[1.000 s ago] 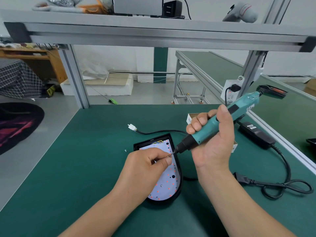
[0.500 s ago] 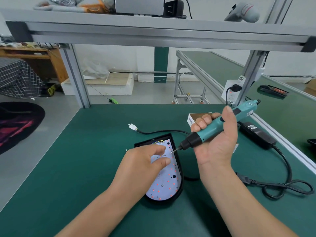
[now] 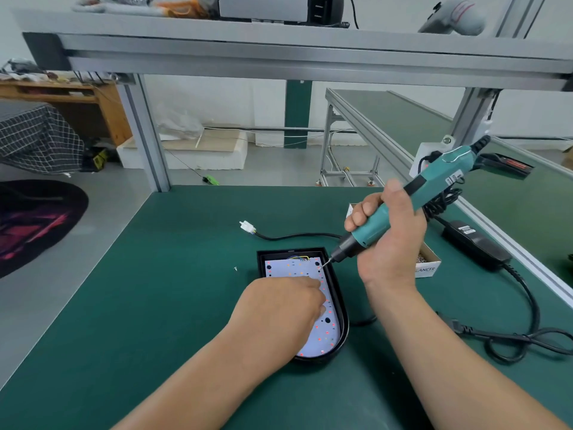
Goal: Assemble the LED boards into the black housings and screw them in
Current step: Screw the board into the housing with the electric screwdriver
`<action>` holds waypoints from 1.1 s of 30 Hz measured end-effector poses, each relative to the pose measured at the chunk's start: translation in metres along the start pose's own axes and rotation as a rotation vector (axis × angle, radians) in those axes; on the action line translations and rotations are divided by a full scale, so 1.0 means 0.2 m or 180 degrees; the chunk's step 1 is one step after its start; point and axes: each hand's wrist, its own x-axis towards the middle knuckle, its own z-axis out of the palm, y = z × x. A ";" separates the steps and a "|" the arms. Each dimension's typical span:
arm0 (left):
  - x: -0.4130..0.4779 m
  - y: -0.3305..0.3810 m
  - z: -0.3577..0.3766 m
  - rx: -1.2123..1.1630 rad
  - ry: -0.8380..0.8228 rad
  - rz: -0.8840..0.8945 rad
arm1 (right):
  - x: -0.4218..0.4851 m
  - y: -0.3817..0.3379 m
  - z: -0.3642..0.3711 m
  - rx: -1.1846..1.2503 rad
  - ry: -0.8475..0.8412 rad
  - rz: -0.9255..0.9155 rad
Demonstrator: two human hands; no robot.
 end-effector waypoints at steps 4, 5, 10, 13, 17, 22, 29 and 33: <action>0.00 0.00 0.01 -0.0039 0.0053 0.0063 | 0.00 0.03 -0.01 -0.0118 0.0002 -0.0091; 0.00 0.01 0.01 -0.0049 0.0078 0.0079 | 0.00 0.04 -0.02 -0.0153 -0.0002 -0.0112; 0.01 0.01 0.03 -0.0037 0.0153 0.0127 | 0.00 0.07 -0.02 -0.0295 -0.0091 -0.0233; 0.01 0.01 0.04 0.0005 0.0209 0.0149 | -0.01 0.08 -0.02 -0.0387 -0.0213 -0.0291; 0.02 0.01 0.04 0.0112 0.0232 0.0158 | -0.02 0.09 -0.01 -0.0443 -0.0353 -0.0321; 0.02 0.01 0.05 0.0110 0.0186 0.0176 | 0.00 0.11 -0.01 -0.0772 -0.0657 -0.0306; 0.03 0.02 0.04 0.0100 -0.0039 0.0188 | 0.03 0.15 0.06 -0.1334 -0.1215 -0.0187; 0.03 0.04 0.04 0.0091 -0.0091 0.0108 | 0.03 0.11 0.05 -0.0951 -0.1046 0.0106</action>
